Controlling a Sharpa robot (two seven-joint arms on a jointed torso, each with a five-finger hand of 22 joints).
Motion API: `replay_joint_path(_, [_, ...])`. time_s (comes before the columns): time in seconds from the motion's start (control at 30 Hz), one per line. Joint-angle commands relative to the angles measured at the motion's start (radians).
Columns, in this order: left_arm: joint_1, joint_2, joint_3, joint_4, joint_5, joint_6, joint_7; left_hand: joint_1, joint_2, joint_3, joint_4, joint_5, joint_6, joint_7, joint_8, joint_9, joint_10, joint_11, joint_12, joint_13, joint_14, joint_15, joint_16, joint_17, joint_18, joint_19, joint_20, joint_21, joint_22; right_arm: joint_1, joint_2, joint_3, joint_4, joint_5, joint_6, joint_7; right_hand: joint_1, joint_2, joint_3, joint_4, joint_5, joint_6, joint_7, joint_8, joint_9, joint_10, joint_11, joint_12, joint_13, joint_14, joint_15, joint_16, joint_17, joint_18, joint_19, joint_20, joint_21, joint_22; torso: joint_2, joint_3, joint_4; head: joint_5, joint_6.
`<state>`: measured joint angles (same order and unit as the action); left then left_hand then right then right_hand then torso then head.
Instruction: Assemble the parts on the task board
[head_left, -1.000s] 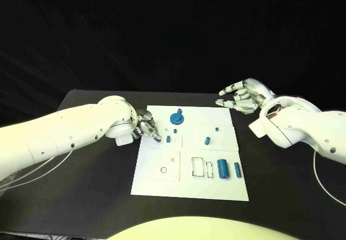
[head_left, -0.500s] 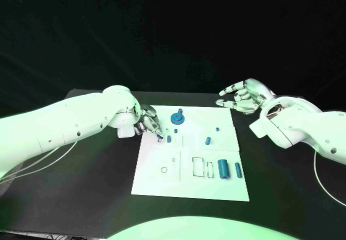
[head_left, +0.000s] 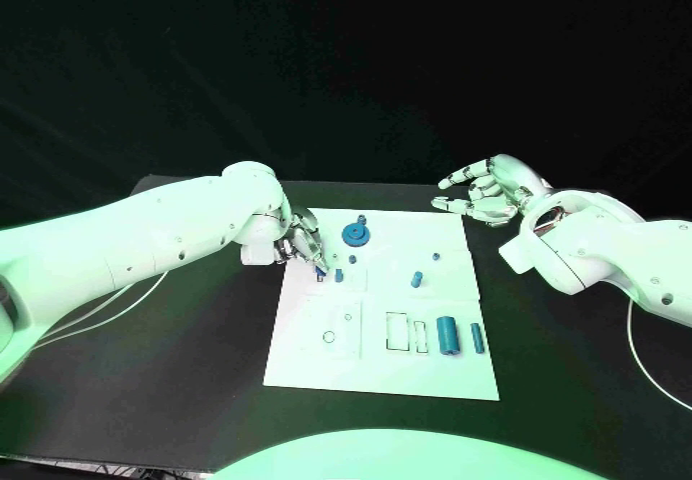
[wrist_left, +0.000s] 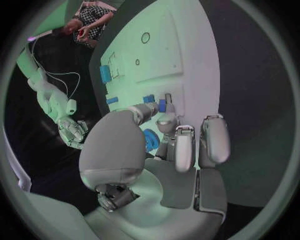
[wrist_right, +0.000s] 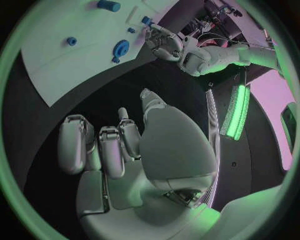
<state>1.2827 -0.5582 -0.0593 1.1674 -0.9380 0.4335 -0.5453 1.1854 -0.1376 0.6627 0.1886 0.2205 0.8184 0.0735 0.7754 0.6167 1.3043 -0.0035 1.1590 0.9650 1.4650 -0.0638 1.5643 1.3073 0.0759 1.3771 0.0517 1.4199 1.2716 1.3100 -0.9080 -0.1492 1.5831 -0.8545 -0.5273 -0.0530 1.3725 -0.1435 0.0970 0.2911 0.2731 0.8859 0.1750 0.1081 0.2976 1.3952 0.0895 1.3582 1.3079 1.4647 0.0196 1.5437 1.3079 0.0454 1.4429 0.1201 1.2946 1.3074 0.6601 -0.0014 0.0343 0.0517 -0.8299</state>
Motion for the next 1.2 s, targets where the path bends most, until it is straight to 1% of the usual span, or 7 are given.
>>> replay_joint_path(0.03, [0.002, 0.006, -0.001, -0.005, -0.049, 0.024, -0.006, 0.015, 0.011, 0.146, -0.146, 0.000, -0.003, -0.003, 0.004, 0.091, -0.001, -0.002, 0.008, 0.004, 0.101, 0.003, -0.002, 0.248, -0.006, -0.002, 0.000, -0.001, 0.003, -0.001, 0.001, 0.000, 0.000, -0.009, 0.012, 0.011, -0.007, 0.001, -0.005, -0.002, 0.005, 0.000, 0.000, 0.005, -0.001, -0.006, 0.000, -0.004, 0.058, 0.084, -0.005, -0.006, 0.173, 0.017, -0.005, -0.002, -0.004, 0.113, -0.001, -0.0007, 0.0003, 0.000, -0.001])
replay_joint_path(0.2, [0.002, 0.012, -0.003, -0.009, -0.060, 0.021, -0.007, 0.013, 0.008, 0.153, -0.151, 0.002, -0.002, -0.004, 0.006, 0.096, 0.002, -0.003, 0.013, 0.008, 0.101, 0.002, -0.002, 0.247, -0.006, 0.000, -0.001, 0.001, 0.006, -0.001, 0.001, 0.000, 0.000, -0.009, 0.011, 0.012, -0.007, 0.001, -0.005, -0.002, 0.005, 0.000, 0.000, 0.005, -0.001, -0.006, 0.000, -0.004, 0.058, 0.084, -0.005, -0.006, 0.173, 0.017, -0.005, -0.002, -0.004, 0.113, -0.001, -0.0010, 0.0021, -0.001, -0.002])
replay_joint_path(0.27, [0.002, 0.014, -0.004, -0.008, -0.067, 0.020, -0.007, 0.012, 0.006, 0.156, -0.153, 0.002, -0.001, -0.004, 0.007, 0.097, -0.003, -0.003, 0.004, -0.006, 0.101, 0.002, -0.002, 0.248, -0.007, 0.001, -0.001, 0.002, 0.007, -0.001, 0.001, 0.000, 0.000, -0.009, 0.012, 0.012, -0.007, 0.001, -0.005, -0.002, 0.005, 0.000, 0.000, 0.005, -0.001, -0.006, 0.000, -0.004, 0.058, 0.084, -0.005, -0.006, 0.173, 0.017, -0.005, -0.002, -0.004, 0.113, -0.001, -0.0012, 0.0020, 0.000, -0.004])
replay_joint_path(0.43, [0.002, 0.017, -0.005, -0.006, -0.074, 0.025, -0.009, 0.010, 0.003, 0.160, -0.157, 0.003, 0.000, -0.005, 0.008, 0.100, 0.002, -0.004, 0.009, -0.001, 0.101, 0.002, -0.003, 0.246, -0.007, 0.003, -0.002, 0.003, 0.010, -0.001, 0.002, 0.000, 0.000, -0.009, 0.012, 0.012, -0.007, 0.001, -0.005, -0.002, 0.005, 0.000, 0.000, 0.005, -0.001, -0.006, 0.000, -0.004, 0.058, 0.084, -0.005, -0.006, 0.173, 0.017, -0.005, -0.002, -0.004, 0.113, 0.000, -0.0011, 0.0005, 0.001, -0.004])
replay_joint_path(0.8, [0.002, 0.017, -0.006, -0.003, -0.075, 0.049, -0.011, 0.007, 0.000, 0.163, -0.160, 0.003, 0.002, -0.006, 0.009, 0.103, 0.005, -0.005, 0.010, -0.002, 0.101, 0.001, -0.002, 0.247, -0.007, 0.003, -0.002, 0.003, 0.010, -0.001, 0.003, 0.000, -0.001, -0.009, 0.013, 0.012, -0.007, 0.001, -0.005, -0.002, 0.005, 0.000, 0.000, 0.005, -0.001, -0.006, 0.000, -0.004, 0.058, 0.084, -0.005, -0.006, 0.173, 0.017, -0.005, -0.002, -0.004, 0.113, -0.001, 0.0000, 0.0012, 0.001, -0.006])
replay_joint_path(1.03, [0.002, 0.016, -0.007, -0.001, -0.072, 0.065, -0.013, 0.004, -0.001, 0.165, -0.160, 0.003, 0.004, -0.006, 0.010, 0.105, 0.006, -0.005, 0.010, -0.002, 0.101, 0.001, -0.002, 0.248, -0.008, 0.004, -0.002, 0.004, 0.011, -0.001, 0.003, 0.000, -0.002, -0.009, 0.013, 0.013, -0.007, 0.001, -0.005, -0.002, 0.005, 0.000, 0.000, 0.005, -0.001, -0.006, 0.000, -0.004, 0.058, 0.084, -0.005, -0.006, 0.173, 0.017, -0.005, -0.002, -0.004, 0.113, 0.000, 0.0000, 0.0005, 0.001, -0.006])
replay_joint_path(1.2, [0.002, 0.015, -0.007, 0.000, -0.067, 0.074, -0.015, 0.002, -0.002, 0.167, -0.161, 0.003, 0.006, -0.007, 0.011, 0.106, 0.009, -0.006, 0.013, 0.001, 0.101, 0.000, -0.002, 0.249, -0.007, 0.003, -0.003, 0.004, 0.011, -0.001, 0.004, 0.000, -0.002, -0.009, 0.013, 0.012, -0.007, 0.001, -0.005, -0.002, 0.005, 0.000, 0.000, 0.005, -0.001, -0.006, 0.000, -0.004, 0.058, 0.084, -0.005, -0.006, 0.173, 0.017, -0.005, -0.002, -0.004, 0.113, 0.000, -0.0002, 0.0011, 0.001, -0.005])
